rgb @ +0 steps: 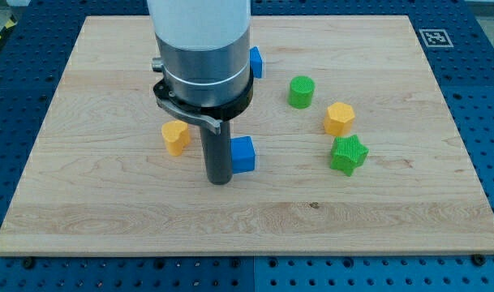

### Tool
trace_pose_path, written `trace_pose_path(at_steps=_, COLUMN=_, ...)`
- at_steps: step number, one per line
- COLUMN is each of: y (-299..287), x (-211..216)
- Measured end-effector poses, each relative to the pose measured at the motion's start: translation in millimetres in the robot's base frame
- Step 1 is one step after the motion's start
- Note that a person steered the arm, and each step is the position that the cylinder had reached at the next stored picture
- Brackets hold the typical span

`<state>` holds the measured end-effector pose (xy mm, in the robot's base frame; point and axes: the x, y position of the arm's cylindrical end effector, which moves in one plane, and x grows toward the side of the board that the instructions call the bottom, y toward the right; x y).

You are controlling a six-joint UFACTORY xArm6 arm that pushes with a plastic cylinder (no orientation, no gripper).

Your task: Push the blue cube to the center of the board

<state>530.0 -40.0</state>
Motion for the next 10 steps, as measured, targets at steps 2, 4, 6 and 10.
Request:
trace_pose_path(at_steps=2, y=11.9, x=-3.6)
trace_pose_path(at_steps=4, y=36.6, x=-7.8)
trace_pose_path(at_steps=6, y=64.0, x=-16.7)
trace_pose_path(at_steps=10, y=63.4, x=-21.0)
